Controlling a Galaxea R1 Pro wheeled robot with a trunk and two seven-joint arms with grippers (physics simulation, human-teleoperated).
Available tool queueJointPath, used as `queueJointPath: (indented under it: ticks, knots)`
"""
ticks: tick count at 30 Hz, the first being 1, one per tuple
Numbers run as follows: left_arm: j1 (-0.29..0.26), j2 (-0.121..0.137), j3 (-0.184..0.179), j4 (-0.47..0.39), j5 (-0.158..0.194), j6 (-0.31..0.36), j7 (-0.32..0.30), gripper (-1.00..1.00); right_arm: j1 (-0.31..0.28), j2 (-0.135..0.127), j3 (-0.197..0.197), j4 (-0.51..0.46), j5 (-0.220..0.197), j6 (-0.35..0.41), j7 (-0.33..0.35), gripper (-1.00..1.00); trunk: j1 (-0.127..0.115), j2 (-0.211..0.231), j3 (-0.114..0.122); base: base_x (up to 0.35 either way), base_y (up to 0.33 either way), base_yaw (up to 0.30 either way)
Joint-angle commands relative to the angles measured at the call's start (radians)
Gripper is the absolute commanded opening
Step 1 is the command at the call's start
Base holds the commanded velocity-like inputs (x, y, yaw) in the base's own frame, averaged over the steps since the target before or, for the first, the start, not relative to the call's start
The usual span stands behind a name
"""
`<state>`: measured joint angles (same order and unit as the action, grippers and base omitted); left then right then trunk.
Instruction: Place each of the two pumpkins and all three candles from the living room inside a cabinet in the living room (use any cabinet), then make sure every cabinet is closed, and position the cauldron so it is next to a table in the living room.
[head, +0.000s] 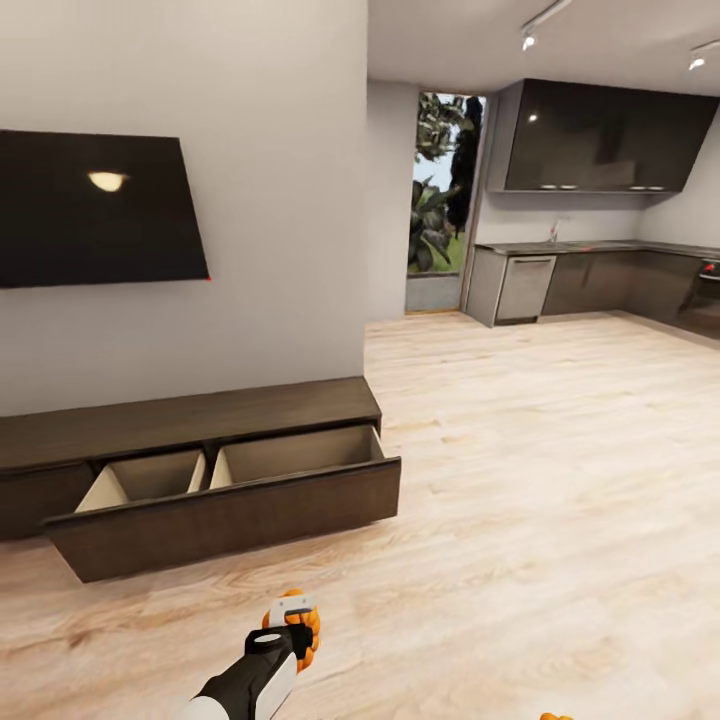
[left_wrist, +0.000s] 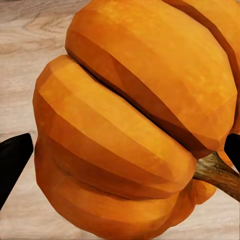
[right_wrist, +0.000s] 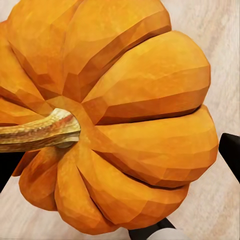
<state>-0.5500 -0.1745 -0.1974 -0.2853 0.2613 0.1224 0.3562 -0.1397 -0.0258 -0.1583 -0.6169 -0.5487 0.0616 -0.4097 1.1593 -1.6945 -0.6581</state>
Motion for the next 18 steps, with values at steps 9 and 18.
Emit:
queueJointPath:
  ticks: [9, 18]
  knots:
    - [-0.001, 0.0, -0.007, -0.007, 0.01, 0.007, 0.011, -1.0, 0.0, 0.001, 0.0, -0.003, 0.031, 0.007, -0.005, -1.0, 0.0, -0.001, -0.006, 0.0, 0.0, 0.282]
    - [-0.001, 0.0, -0.005, -0.008, 0.013, 0.014, 0.01, -1.0, 0.0, 0.0, 0.0, -0.004, 0.035, 0.007, 0.001, -1.0, -0.035, 0.062, 0.018, 0.0, 0.0, 0.276]
